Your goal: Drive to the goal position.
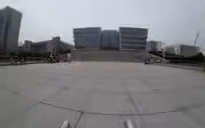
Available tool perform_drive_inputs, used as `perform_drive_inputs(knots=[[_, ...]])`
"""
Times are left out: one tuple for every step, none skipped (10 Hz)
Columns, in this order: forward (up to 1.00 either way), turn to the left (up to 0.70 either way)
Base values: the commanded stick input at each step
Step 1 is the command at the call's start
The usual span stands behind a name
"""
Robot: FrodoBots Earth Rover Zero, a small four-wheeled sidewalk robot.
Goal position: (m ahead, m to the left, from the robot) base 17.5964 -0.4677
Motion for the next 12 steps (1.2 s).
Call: perform_drive_inputs(knots=[[1.00, 0.00], [1.00, 0.00], [1.00, 0.00], [1.00, 0.00], [1.00, 0.00], [1.00, 0.00], [1.00, 0.00], [1.00, 0.00], [1.00, 0.00], [1.00, 0.00], [1.00, 0.00], [1.00, 0.00]])
